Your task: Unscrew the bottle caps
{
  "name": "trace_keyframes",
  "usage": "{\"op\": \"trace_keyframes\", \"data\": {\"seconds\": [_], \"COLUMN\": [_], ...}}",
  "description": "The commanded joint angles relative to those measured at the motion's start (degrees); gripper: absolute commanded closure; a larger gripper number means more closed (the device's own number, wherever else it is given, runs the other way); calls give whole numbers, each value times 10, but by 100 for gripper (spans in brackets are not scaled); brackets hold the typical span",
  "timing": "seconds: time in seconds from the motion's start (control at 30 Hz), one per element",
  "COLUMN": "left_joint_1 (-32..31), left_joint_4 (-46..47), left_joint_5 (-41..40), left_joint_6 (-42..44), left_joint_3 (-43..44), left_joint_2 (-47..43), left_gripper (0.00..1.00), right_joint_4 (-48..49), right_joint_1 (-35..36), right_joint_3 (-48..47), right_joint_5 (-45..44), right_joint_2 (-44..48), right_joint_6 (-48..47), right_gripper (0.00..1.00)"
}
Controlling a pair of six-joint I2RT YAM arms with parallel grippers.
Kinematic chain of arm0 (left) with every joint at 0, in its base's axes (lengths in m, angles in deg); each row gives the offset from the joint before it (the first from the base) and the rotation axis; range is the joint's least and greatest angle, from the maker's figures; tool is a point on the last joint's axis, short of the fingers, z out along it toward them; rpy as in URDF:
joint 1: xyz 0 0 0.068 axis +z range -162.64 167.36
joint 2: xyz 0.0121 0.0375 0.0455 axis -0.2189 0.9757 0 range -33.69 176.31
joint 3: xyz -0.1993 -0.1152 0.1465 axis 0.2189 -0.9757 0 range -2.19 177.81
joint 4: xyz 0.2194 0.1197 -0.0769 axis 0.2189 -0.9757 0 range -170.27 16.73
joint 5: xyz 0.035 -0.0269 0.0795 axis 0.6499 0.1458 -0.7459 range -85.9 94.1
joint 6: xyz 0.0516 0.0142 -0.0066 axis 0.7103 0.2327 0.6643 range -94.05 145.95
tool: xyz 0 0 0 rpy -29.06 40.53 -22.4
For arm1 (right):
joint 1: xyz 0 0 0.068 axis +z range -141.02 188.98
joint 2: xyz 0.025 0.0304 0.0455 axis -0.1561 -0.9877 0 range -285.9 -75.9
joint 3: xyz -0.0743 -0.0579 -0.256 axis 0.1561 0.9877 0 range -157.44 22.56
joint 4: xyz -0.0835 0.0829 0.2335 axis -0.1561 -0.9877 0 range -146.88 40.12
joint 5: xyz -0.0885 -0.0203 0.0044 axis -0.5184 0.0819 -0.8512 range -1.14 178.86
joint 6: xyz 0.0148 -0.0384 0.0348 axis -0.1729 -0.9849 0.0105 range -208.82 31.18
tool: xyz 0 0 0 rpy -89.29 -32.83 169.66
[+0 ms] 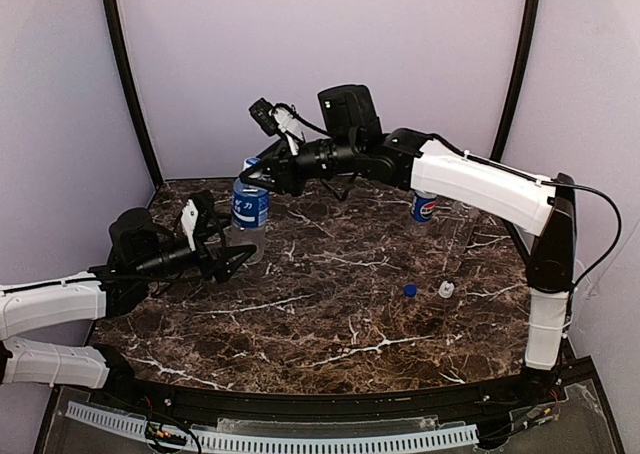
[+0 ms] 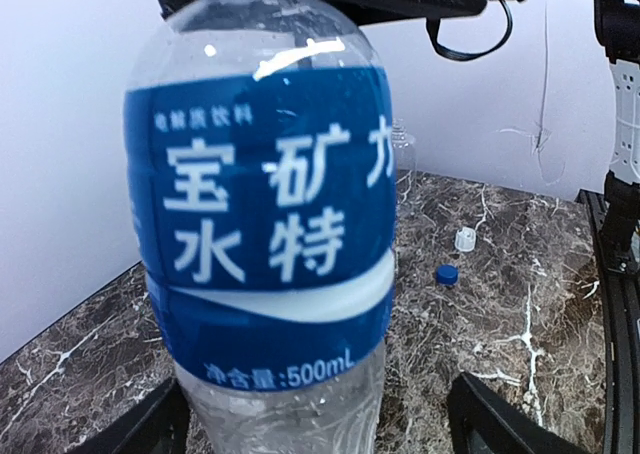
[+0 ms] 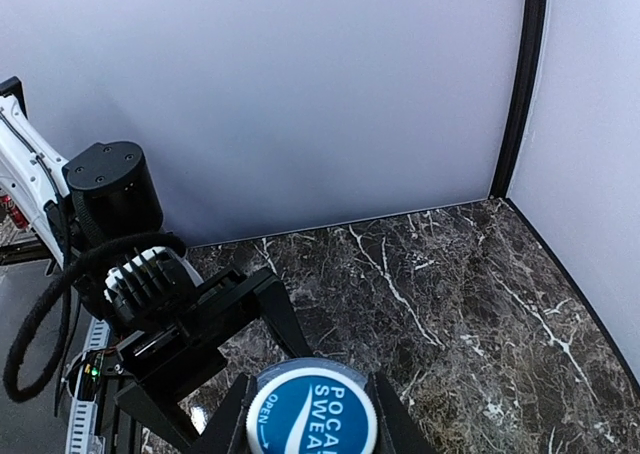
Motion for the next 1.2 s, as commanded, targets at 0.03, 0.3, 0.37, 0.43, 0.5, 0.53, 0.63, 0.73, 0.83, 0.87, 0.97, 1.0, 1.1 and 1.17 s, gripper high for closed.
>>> {"op": "trace_keyframes", "data": {"seconds": [0.03,0.3,0.37,0.43,0.5,0.53,0.63,0.73,0.83,0.87,0.97,1.0,1.1,1.17], "left_joint_1": [-6,-12,-14,-15,-16,-16,-18,-19,-19,-19,-20,-20,-20,-20], "left_joint_4": [6,-2,-1,-1,-1,-1,2,4,-3,-6,-16,-17,-16,-17], "left_joint_5": [23,7,4,2,7,12,15,9,-16,-25,-91,-107,-174,-201], "left_joint_6": [-1,0,2,2,5,6,10,18,39,66,145,191,280,321], "left_joint_3": [30,39,40,41,41,41,40,40,36,34,23,21,17,24], "left_joint_2": [9,22,25,28,28,28,27,25,25,25,30,32,44,52], "left_gripper": [19,24,23,25,31,34,49,56,60,61,63,63,63,65], "right_joint_4": [27,43,45,45,47,48,47,27,-8,-24,-114,-150,-236,-261], "right_joint_1": [12,21,23,23,22,23,23,23,23,22,16,10,3,3], "right_joint_3": [11,28,32,36,41,43,38,25,10,1,-46,-71,-121,-128], "right_joint_5": [23,35,38,34,28,26,19,8,-29,-49,-107,-118,-129,-126], "right_joint_2": [10,23,26,29,33,34,33,30,34,37,33,28,11,5], "right_joint_6": [6,7,6,6,6,6,15,21,29,41,100,123,169,183], "right_gripper": [100,100,100,100,100,100,95,63,40,37,35,35,35,34]}}
